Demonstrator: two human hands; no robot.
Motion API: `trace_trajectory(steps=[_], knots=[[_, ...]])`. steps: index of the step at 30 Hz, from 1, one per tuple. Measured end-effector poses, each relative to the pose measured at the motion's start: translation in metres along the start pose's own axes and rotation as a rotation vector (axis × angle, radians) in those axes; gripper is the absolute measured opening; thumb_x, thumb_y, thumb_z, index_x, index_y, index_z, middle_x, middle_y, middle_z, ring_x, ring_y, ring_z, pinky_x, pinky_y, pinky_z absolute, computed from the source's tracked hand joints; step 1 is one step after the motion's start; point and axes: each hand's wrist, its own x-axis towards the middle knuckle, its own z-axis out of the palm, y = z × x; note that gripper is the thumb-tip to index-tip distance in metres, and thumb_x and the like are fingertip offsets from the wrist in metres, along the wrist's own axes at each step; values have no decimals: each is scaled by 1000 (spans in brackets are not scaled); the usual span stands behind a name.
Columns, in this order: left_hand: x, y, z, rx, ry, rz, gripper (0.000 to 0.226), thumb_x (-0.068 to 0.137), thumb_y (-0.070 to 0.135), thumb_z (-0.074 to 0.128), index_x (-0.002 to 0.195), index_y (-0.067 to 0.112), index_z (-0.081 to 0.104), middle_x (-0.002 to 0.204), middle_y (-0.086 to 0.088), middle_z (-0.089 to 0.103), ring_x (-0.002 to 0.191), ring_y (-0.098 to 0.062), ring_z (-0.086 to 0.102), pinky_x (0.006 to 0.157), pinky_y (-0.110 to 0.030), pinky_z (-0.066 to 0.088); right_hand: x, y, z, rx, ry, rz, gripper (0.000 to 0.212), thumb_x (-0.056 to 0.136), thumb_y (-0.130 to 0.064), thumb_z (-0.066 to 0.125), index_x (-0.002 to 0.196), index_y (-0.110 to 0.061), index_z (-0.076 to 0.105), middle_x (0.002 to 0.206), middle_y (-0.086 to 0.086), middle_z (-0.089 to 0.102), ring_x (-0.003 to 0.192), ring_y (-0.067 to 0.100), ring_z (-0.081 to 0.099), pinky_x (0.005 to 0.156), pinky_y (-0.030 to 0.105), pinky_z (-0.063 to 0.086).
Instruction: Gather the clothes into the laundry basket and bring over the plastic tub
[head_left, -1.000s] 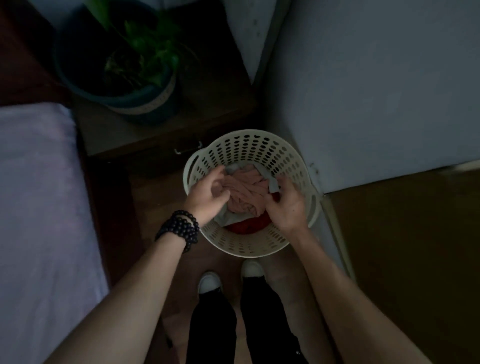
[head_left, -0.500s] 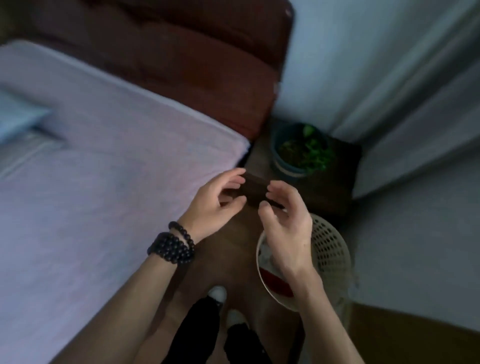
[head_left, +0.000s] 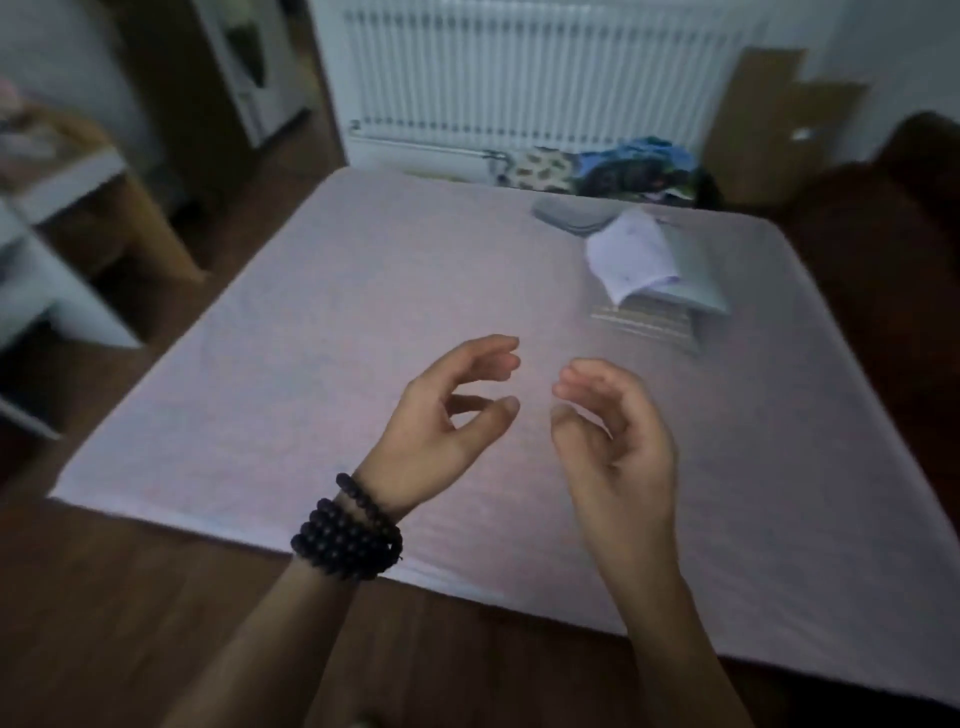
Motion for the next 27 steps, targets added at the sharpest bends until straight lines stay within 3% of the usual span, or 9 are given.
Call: trace_trajectory(steps=[4,8,13,19,27], knots=[[-52,-31,-154,58,233,-62,41,90,8,65,128,23,58,118,1,68,119,-11,60,89,-26,53,-11,7,153,43,-227,9,31,84,-16,62,107,-36,66,111,-14,71,109,8,69,85,11,51],[-94,-54,-293,88,358,-85,39,89,12,65,127,21,59,118,4,67,120,-10,60,91,-27,54,-28,6,294,89,-340,18,29,79,-31,61,105,-44,66,113,-15,71,110,7,69,82,8,51],[-101,-71,-418,125,397,-74,41,90,9,66,129,19,58,121,2,67,120,-10,60,91,-24,54,-25,9,416,107,-420,62,29,77,-37,65,105,-44,68,113,-15,72,109,4,69,77,7,51],[-82,-119,-577,170,443,-65,43,89,19,68,130,26,58,123,12,66,120,-9,60,91,-21,53,17,28,572,82,-451,25,31,76,-38,67,106,-45,68,112,-13,73,107,7,70,80,8,52],[-16,-187,-805,252,436,-133,51,85,38,67,134,29,55,128,11,62,122,-10,59,97,-41,54,86,70,819,123,-493,5,34,79,-42,67,112,-48,67,117,-17,71,110,1,68,78,7,52]])
